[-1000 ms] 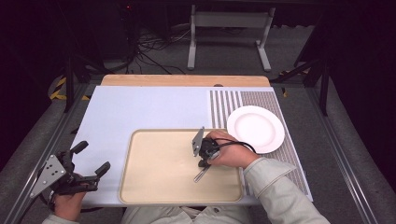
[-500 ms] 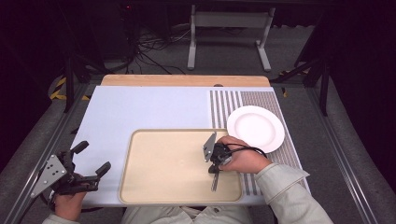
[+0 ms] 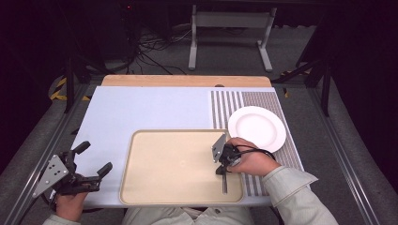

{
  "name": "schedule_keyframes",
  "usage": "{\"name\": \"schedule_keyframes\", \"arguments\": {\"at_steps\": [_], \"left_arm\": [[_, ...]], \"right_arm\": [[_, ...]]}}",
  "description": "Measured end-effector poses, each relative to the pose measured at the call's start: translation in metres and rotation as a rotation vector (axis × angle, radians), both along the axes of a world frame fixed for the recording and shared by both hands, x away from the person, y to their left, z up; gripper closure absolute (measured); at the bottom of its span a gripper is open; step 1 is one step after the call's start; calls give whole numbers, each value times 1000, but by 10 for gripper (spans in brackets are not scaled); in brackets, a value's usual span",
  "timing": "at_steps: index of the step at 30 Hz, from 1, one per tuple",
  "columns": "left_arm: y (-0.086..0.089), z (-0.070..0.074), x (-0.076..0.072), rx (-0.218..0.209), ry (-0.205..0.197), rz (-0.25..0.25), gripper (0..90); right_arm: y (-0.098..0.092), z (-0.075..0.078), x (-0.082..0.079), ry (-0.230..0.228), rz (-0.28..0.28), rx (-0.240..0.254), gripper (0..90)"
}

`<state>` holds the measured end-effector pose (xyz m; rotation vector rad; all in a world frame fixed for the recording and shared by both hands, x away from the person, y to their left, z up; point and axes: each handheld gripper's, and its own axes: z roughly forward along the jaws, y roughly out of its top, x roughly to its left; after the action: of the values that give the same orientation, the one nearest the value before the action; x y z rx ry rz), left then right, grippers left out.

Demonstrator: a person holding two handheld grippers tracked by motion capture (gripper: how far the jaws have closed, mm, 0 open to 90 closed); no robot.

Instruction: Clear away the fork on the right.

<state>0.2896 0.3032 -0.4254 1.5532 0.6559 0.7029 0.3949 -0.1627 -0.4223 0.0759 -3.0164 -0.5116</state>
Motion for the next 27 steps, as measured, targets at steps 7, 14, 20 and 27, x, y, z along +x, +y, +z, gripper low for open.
{"name": "schedule_keyframes", "arguments": {"at_steps": [7,14,20,27], "left_arm": [[0,0,0,2,0,1,1],[1,0,0,2,0,2,1],[1,0,-1,2,-2,6,1],[2,0,-2,2,0,9,1]], "right_arm": [[-2,2,-1,-1,-10,20,888],[-14,22,-2,-64,-67,142,732],[-27,36,-6,-143,-170,236,491],[-50,55,-15,-254,-294,394,304]]}}
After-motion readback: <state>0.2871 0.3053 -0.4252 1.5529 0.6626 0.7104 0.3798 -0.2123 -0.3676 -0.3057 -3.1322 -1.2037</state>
